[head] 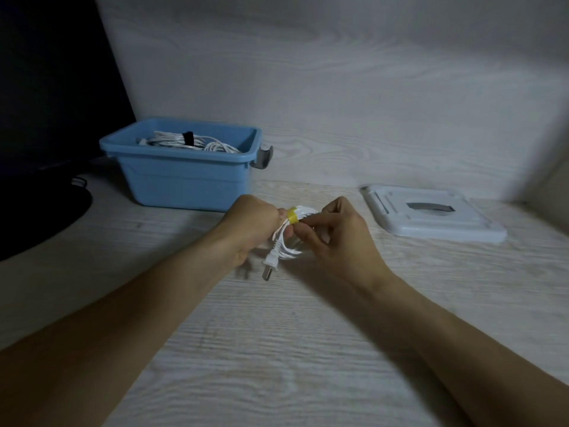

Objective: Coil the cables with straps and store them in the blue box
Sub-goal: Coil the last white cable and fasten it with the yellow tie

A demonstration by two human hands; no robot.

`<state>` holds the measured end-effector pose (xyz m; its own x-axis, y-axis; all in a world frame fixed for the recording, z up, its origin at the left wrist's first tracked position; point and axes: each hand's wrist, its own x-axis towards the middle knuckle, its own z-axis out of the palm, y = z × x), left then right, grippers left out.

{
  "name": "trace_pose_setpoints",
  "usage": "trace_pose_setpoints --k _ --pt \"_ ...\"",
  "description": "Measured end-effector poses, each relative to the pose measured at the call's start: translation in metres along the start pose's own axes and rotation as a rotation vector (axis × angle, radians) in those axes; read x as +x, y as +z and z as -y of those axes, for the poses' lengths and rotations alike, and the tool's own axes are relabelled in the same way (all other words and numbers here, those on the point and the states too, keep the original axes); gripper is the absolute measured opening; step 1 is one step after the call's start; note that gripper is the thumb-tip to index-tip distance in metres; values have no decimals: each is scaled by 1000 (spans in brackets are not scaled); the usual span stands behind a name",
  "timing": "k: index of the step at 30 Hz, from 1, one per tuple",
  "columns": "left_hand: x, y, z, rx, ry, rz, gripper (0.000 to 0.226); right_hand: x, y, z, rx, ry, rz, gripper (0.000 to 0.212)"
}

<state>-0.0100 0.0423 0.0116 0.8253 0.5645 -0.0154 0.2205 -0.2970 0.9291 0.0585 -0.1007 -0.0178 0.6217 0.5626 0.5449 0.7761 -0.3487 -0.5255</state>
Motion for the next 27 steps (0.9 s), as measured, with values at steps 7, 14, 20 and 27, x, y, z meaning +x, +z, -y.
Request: trace_pose_setpoints --k 7,14,20,27 --pt "1 7 6 -10 45 40 26 -3 -4 0 210 190 161 15" --pt "3 11 18 151 309 -8 18 -5 -17 6 451 67 218 23" --pt "4 13 25 45 362 -12 20 -1 -12 -7 342 117 199 20" --pt "5 16 26 16 356 -6 18 -1 -17 -1 305 148 212 26"
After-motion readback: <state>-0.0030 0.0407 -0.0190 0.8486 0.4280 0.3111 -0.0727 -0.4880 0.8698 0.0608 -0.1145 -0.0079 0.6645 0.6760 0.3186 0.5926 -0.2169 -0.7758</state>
